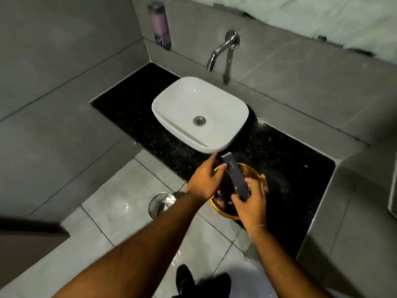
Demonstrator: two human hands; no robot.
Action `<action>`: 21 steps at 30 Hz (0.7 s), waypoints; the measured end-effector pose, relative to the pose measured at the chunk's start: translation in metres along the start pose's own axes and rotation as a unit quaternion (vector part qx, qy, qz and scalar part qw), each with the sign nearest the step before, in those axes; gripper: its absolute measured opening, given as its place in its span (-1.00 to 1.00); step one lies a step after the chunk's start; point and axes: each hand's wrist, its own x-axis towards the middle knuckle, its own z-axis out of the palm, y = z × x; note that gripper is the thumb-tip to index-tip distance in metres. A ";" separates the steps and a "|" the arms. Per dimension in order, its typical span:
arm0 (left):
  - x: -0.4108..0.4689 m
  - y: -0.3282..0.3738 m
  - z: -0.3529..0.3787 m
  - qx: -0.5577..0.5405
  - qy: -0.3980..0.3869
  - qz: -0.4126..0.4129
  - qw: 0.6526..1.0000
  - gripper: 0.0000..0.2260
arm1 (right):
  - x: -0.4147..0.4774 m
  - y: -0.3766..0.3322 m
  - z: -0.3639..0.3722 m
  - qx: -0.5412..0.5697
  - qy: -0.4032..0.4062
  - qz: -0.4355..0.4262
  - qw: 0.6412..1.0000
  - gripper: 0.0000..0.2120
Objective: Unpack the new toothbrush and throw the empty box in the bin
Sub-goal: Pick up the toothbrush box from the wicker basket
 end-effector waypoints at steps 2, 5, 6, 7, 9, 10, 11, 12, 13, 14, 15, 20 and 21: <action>0.000 0.016 -0.015 -0.055 -0.005 0.031 0.998 -0.53 | -0.003 -0.021 -0.010 0.033 -0.011 -0.011 0.999 -0.54; -0.006 0.037 -0.039 -0.101 0.008 0.072 0.992 -0.70 | -0.001 -0.048 -0.025 0.046 -0.029 -0.010 0.998 -0.49; -0.009 0.043 -0.046 -0.113 0.010 0.082 0.990 -0.74 | 0.000 -0.056 -0.029 0.048 -0.030 -0.017 0.998 -0.49; -0.013 0.049 -0.052 -0.125 0.008 0.089 0.988 -0.77 | 0.003 -0.062 -0.033 0.046 -0.036 -0.024 0.998 -0.50; -0.021 0.060 -0.065 -0.142 -0.004 0.105 0.984 -0.79 | 0.007 -0.080 -0.041 0.052 -0.065 -0.049 0.995 -0.53; -0.024 0.063 -0.070 -0.144 -0.012 0.114 0.983 -0.79 | 0.009 -0.087 -0.044 0.049 -0.078 -0.070 0.993 -0.54; -0.027 0.067 -0.076 -0.138 -0.018 0.125 0.982 -0.79 | 0.011 -0.093 -0.047 0.043 -0.090 -0.095 0.990 -0.55; -0.029 0.069 -0.081 -0.132 -0.020 0.135 0.982 -0.78 | 0.012 -0.099 -0.050 0.040 -0.101 -0.120 0.987 -0.55; -0.030 0.071 -0.087 -0.125 -0.021 0.137 0.982 -0.77 | 0.013 -0.103 -0.052 0.038 -0.107 -0.138 0.984 -0.54; -0.031 0.072 -0.093 -0.121 -0.024 0.135 0.983 -0.76 | 0.013 -0.107 -0.055 0.035 -0.105 -0.151 0.982 -0.52; -0.034 0.073 -0.099 -0.109 -0.028 0.131 0.985 -0.75 | 0.013 -0.108 -0.056 0.030 -0.101 -0.160 0.981 -0.51; -0.047 0.071 -0.115 -0.048 -0.058 0.145 0.987 -0.74 | 0.008 -0.117 -0.061 0.003 -0.120 -0.203 0.972 -0.47; -0.050 0.070 -0.116 -0.045 -0.053 0.144 0.987 -0.75 | 0.007 -0.118 -0.060 -0.001 -0.121 -0.206 0.971 -0.48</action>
